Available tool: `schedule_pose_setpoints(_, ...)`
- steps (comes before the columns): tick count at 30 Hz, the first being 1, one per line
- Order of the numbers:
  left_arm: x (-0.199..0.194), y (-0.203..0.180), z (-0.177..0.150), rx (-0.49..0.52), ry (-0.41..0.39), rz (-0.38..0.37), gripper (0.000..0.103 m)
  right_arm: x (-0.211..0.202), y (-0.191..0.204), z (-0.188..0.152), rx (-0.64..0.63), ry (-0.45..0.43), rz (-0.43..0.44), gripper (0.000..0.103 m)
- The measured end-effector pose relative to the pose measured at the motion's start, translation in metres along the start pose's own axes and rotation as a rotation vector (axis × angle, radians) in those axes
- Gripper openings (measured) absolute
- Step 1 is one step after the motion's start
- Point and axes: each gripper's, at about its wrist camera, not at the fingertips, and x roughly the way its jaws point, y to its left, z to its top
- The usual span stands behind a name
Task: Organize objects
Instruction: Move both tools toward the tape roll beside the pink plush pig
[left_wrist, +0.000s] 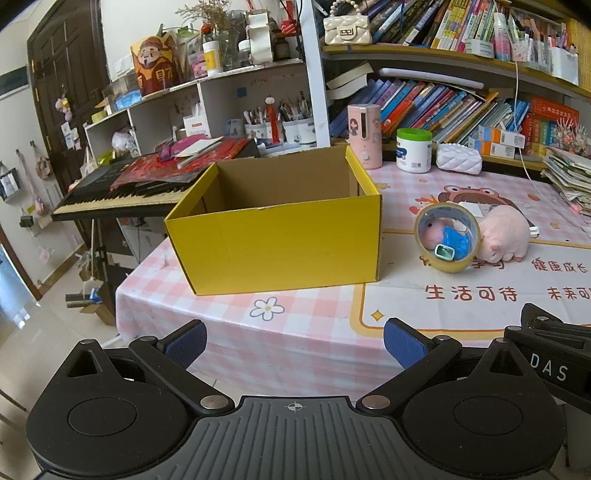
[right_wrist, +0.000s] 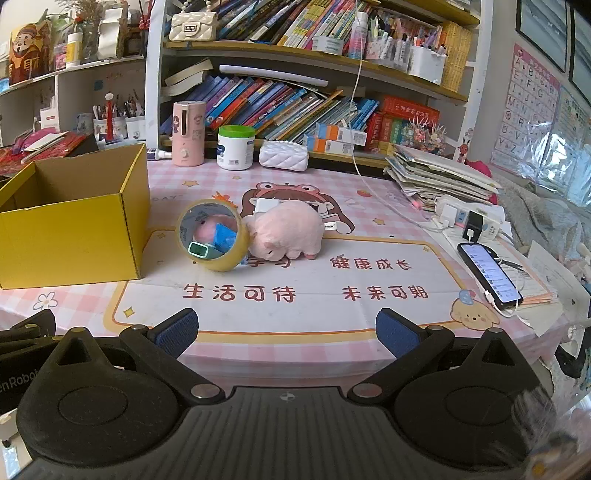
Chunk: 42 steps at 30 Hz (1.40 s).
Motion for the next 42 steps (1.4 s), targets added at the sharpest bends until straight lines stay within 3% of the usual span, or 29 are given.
schedule_pose_setpoints(42,0.011,0.010,-0.001,-0.005,0.030,-0.006,0.103,0.005,0.014,0.000,-0.004,0.027,-0.002,0.103)
